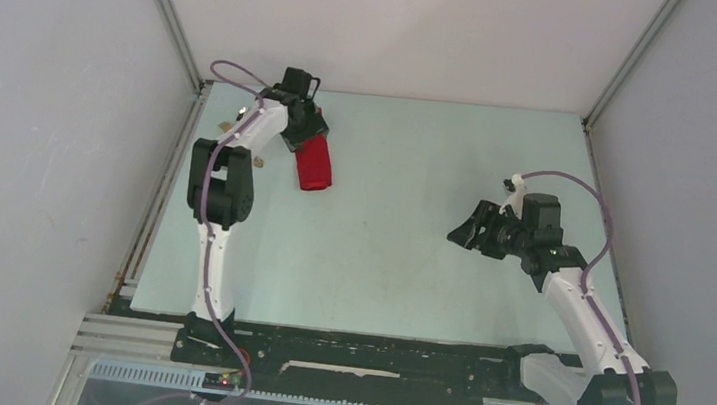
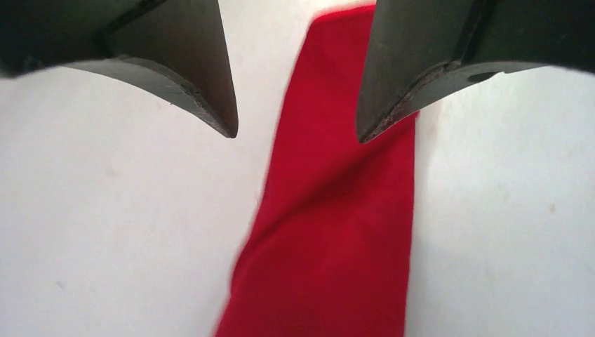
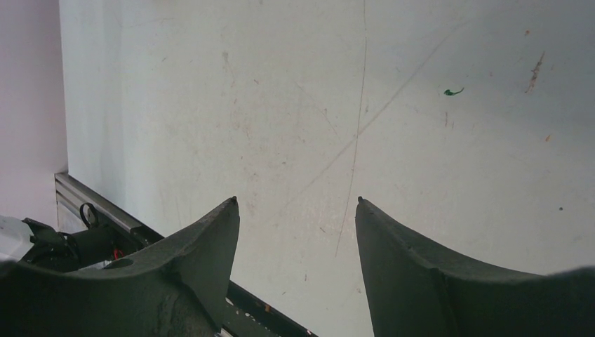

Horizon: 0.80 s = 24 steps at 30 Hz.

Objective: Fold the napkin into a case and place the utensils inside
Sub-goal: Move the smaller rectangle folded napkin to the center of the board, then pick up the fork from the corner of the board.

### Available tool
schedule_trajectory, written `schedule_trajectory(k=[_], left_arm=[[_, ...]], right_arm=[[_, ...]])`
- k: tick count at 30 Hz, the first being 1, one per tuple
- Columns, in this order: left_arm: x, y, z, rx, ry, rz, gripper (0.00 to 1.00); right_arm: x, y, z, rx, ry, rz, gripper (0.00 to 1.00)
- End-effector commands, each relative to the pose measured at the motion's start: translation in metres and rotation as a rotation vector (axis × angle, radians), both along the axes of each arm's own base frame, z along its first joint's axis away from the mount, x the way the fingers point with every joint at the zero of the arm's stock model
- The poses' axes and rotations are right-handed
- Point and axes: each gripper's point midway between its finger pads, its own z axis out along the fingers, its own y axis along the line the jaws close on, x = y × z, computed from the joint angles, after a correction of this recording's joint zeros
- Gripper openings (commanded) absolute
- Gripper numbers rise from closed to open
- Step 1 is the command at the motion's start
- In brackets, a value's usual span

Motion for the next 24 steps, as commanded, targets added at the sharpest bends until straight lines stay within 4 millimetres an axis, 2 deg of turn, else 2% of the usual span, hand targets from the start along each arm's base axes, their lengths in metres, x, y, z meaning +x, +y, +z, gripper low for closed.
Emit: schedule_trajectory(k=[1,5,7,12,15,17,19,22,24], left_arm=[[-0.008,-0.024,0.091,-0.08,-0.23,-0.096,0.69],[-0.031,-0.044,0.082,-0.219,-0.226,-0.133,0.69],[-0.041,-0.048,0.066,-0.254,-0.195,-0.132,0.69],[-0.053,-0.044,0.012,-0.241,-0.117,-0.091,0.7],[-0.054,-0.043,-0.002,-0.219,-0.095,-0.092,0.7],[-0.056,-0.043,0.0,-0.216,-0.098,-0.099,0.7],[-0.062,-0.043,0.011,-0.204,-0.109,-0.112,0.71],[-0.074,-0.037,0.052,-0.167,-0.186,-0.139,0.71],[-0.08,-0.018,0.081,-0.101,-0.225,-0.12,0.74]], right_arm=[[0.003,0.007,0.008,-0.017,-0.037,0.037,0.69],[0.001,0.012,0.007,-0.02,-0.034,0.053,0.69],[0.0,0.014,0.009,-0.017,-0.041,0.06,0.7],[-0.002,0.019,0.012,-0.011,-0.052,0.075,0.7],[-0.003,0.021,0.014,-0.009,-0.061,0.081,0.7],[-0.003,0.022,0.015,-0.009,-0.065,0.082,0.7],[-0.004,0.022,0.016,-0.01,-0.067,0.084,0.7],[-0.006,0.021,0.016,-0.017,-0.057,0.088,0.7],[-0.008,0.022,0.017,-0.026,-0.055,0.099,0.7]])
